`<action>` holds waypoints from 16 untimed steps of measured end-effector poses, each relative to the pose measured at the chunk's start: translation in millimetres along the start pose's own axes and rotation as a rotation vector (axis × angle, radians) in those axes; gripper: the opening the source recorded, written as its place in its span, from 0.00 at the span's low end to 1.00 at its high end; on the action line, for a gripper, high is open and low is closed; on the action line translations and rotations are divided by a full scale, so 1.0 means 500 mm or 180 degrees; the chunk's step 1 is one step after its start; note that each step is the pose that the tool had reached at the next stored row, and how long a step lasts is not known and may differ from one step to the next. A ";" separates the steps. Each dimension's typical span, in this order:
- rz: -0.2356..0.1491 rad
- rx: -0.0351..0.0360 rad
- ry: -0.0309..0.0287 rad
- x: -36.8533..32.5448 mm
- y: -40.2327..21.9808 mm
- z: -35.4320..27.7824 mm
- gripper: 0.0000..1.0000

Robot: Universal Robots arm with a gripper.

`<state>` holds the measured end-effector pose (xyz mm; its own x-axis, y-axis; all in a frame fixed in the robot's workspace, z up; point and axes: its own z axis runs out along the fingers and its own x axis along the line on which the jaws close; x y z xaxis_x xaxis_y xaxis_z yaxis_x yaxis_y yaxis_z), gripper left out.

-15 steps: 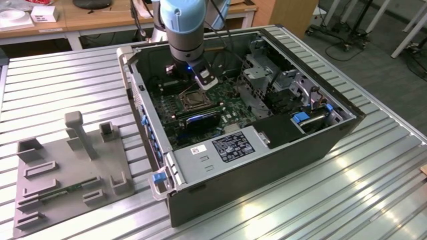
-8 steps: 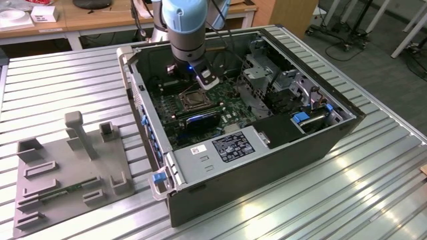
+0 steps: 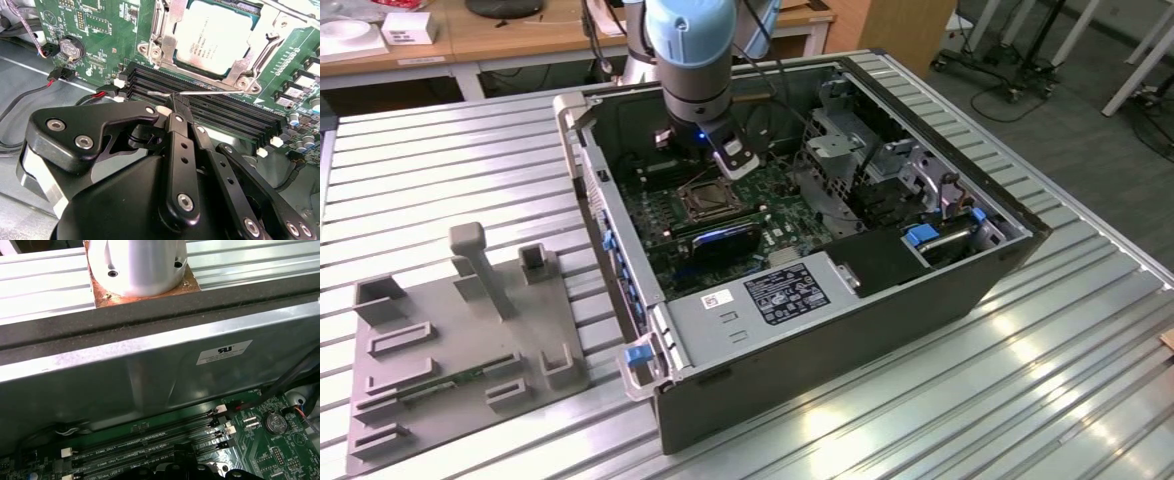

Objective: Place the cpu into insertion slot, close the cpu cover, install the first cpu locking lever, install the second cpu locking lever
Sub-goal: 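Install the first cpu locking lever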

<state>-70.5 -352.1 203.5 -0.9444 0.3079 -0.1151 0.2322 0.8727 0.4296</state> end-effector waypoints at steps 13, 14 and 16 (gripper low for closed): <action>0.0018 0.0003 -0.0008 0.001 0.000 0.007 0.11; 0.0019 0.0003 -0.0009 0.001 -0.001 0.008 0.11; 0.0024 0.0003 -0.0011 0.001 -0.002 0.011 0.11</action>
<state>-70.0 -350.7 198.1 -0.9418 0.3157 -0.1151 0.2394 0.8707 0.4296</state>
